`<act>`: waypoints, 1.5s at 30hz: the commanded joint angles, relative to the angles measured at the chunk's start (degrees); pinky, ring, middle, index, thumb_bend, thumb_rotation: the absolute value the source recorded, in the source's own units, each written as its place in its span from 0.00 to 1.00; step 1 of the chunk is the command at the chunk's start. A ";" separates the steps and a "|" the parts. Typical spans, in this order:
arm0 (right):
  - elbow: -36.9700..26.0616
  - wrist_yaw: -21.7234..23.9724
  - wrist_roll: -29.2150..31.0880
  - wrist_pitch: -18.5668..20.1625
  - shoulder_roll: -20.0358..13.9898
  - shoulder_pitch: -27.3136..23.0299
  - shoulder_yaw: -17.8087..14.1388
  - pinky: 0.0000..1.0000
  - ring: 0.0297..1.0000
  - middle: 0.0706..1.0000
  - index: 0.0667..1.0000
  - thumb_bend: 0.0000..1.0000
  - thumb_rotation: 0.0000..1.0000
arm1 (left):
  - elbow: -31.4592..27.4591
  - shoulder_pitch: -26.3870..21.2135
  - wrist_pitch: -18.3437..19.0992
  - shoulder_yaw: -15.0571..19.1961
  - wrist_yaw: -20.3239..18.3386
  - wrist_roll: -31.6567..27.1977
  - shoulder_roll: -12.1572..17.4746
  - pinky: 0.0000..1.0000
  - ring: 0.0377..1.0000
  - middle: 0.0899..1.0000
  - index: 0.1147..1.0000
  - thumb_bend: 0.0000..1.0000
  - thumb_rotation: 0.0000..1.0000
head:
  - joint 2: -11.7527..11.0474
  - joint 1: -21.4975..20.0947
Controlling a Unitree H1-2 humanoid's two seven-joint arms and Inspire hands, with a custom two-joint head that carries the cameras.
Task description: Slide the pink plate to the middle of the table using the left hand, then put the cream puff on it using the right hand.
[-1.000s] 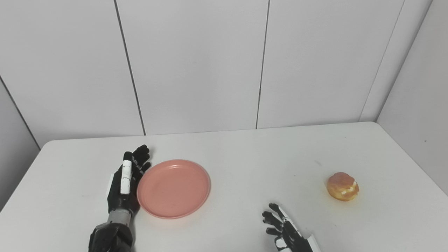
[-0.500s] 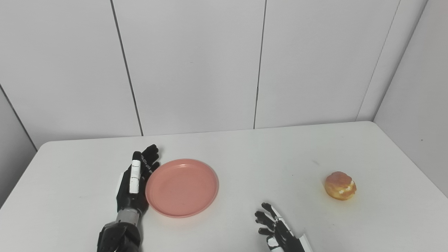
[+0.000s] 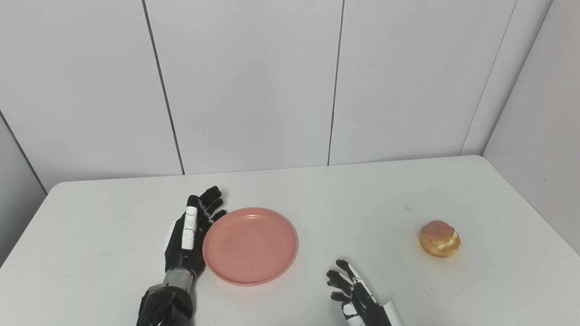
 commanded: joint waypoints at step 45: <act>-23.54 12.94 -20.11 21.53 -16.99 -10.89 -10.09 0.73 0.84 0.87 0.86 1.00 0.44 | 10.87 0.83 -0.86 0.68 -2.61 -0.14 -1.65 0.91 0.88 0.82 0.72 0.97 0.82 | -0.36 -2.54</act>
